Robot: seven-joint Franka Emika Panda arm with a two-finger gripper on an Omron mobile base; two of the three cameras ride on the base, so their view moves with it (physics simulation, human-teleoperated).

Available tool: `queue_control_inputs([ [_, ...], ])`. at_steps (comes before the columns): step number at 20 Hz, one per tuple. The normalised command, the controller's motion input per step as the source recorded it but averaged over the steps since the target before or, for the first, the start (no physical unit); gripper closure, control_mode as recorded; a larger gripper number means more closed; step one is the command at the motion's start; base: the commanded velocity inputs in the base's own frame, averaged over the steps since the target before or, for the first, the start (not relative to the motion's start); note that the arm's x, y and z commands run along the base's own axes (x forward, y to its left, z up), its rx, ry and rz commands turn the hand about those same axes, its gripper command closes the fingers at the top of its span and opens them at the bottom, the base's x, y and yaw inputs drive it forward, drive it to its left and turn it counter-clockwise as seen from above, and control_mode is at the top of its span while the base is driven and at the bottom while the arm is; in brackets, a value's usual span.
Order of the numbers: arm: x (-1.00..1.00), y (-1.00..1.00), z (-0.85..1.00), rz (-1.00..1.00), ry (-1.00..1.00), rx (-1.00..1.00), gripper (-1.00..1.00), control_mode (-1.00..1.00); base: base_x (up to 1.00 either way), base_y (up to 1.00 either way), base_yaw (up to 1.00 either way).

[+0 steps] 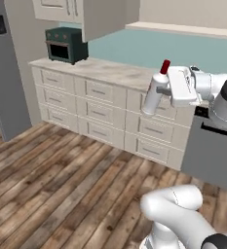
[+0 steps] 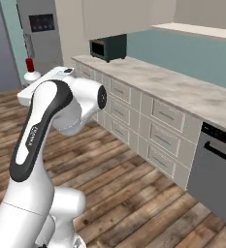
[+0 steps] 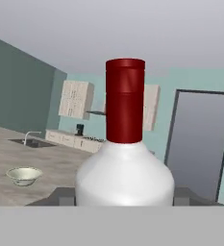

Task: There is a bowl on the dining counter. Grab a lemon wedge from the fridge and place it in the bowl. Then get the liquor bottle and glass cup from the cabinet and place them next to the bowl.

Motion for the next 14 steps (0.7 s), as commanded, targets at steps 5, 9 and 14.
queue_control_inputs([
  [5, 0.00, 0.00, 0.00, 0.00, 0.00, 0.00, 1.00, 1.00, -1.00, 0.39, 0.34],
  [9, 0.00, 0.00, 0.00, 0.00, 0.00, 0.00, 1.00, 1.00, -1.00, 0.38, 0.30],
  [14, 0.00, 0.00, 0.00, 0.00, 0.00, 0.00, 1.00, 1.00, -1.00, 0.08, 0.30],
])
